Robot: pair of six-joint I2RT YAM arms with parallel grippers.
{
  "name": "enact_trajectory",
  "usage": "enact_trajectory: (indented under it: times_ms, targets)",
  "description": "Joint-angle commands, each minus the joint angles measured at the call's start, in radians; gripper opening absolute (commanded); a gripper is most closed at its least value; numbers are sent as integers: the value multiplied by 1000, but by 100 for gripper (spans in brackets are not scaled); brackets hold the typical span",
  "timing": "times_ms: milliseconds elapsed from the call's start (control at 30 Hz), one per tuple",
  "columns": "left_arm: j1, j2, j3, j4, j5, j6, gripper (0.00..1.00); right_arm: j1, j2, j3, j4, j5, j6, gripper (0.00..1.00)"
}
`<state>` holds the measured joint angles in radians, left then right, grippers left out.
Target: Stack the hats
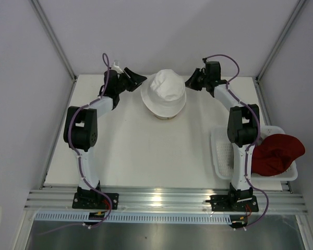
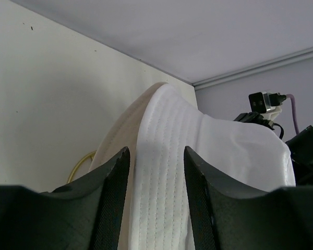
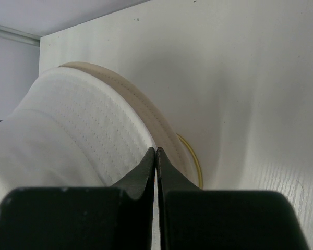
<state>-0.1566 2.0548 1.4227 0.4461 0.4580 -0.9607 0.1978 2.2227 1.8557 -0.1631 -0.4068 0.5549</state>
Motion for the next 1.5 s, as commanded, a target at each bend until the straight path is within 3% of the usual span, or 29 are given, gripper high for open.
enact_trajectory:
  times_ms: [0, 133, 267, 367, 533, 767, 1000, 1167, 1233, 1300, 1333, 1367, 1433, 1467]
  targets:
    - [-12, 22, 48, 6, 25, -15, 49, 9, 12, 60, 4, 20, -12, 0]
    - [-14, 27, 38, 3, 18, -12, 47, 11, 17, 63, 5, 22, -12, 0]
    - [-12, 34, 42, 29, 36, -38, 35, 17, 18, 63, 10, 20, -6, 0]
    - [-14, 41, 56, 25, 54, -58, 1, 20, 17, 63, 8, 29, -7, 0]
    - [-20, 33, 45, -93, -43, -35, 1, 15, 18, 56, -6, 49, -7, 0]
    - [-37, 54, -53, -64, -91, 16, 1, 17, -6, 2, 20, 56, 8, 0]
    - [-92, -16, -84, -234, -246, 158, 1, 15, -60, -38, 19, 71, 7, 2]
    - [-97, -31, -128, -155, -220, 146, 1, 18, -98, -64, 4, 92, -12, 8]
    - [-93, -44, -134, -138, -205, 146, 1, 17, -113, -67, -12, 97, -29, 13]
    - [-87, -67, -140, -132, -199, 155, 1, 15, -138, -69, -22, 112, -41, 25]
    - [-83, -77, -142, -136, -191, 160, 5, 11, -149, -67, -36, 120, -53, 31]
    - [-74, -99, -145, -138, -188, 169, 7, 8, -159, -64, -47, 123, -61, 44]
    - [-60, -125, -157, -145, -177, 184, 12, -11, -201, -49, -105, 129, -82, 56]
    - [-52, -139, -160, -147, -161, 195, 20, -17, -218, -38, -137, 149, -114, 62]
